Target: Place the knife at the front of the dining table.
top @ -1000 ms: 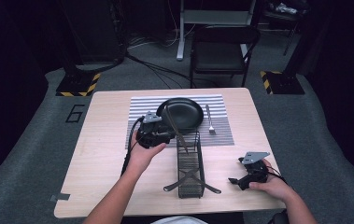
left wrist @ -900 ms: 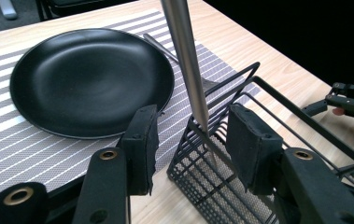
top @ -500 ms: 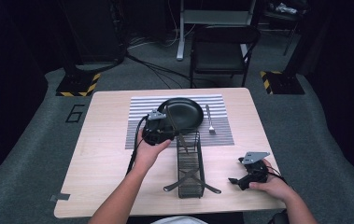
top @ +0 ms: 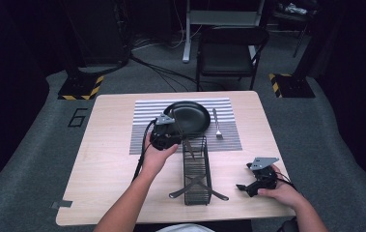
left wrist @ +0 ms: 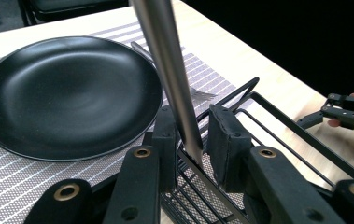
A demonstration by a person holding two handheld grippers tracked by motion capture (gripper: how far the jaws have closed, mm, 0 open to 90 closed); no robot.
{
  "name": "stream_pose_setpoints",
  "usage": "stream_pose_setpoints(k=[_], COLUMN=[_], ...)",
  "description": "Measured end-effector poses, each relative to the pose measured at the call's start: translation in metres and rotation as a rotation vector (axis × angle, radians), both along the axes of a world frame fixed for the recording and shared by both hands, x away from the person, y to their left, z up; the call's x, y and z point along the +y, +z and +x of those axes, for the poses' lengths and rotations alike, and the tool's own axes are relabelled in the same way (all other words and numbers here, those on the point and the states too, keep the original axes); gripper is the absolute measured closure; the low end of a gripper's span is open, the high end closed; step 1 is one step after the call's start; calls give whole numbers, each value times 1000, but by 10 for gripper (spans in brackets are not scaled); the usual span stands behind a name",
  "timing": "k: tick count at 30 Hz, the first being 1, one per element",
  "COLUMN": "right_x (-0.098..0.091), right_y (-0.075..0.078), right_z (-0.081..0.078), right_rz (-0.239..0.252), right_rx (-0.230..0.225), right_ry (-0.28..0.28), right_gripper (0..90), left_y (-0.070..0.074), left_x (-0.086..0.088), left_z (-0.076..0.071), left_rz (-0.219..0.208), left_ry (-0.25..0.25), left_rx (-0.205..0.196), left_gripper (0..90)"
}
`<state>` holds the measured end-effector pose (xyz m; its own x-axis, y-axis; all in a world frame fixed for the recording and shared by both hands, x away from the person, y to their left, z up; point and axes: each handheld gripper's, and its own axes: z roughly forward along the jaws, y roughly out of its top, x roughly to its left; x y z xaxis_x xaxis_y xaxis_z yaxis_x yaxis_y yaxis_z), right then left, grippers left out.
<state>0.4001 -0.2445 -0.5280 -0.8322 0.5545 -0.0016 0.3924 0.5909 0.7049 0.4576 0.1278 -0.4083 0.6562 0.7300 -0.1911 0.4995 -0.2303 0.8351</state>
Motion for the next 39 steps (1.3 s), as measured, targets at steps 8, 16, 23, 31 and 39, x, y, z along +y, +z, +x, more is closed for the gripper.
stream_pose_setpoints(k=[8,16,23,31,39], right_x=[0,0,0,0,0], right_y=[0,0,0,0,0], right_z=[0,0,0,0,0], right_rz=[0,0,1,1,3], right_rx=[0,0,0,0,1], right_ry=[0,0,0,1,2], right_gripper=[0,0,0,0,0], left_y=[3,5,6,9,22], left_x=[-2,-9,-16,-23,-25], left_z=[-5,-14,-17,-16,-19], left_rz=[32,44,2,21,40], left_ry=[12,-7,-47,-62,-80], left_rx=[-41,-81,-72,-75,-92], left_gripper=[766,778,807,814,816])
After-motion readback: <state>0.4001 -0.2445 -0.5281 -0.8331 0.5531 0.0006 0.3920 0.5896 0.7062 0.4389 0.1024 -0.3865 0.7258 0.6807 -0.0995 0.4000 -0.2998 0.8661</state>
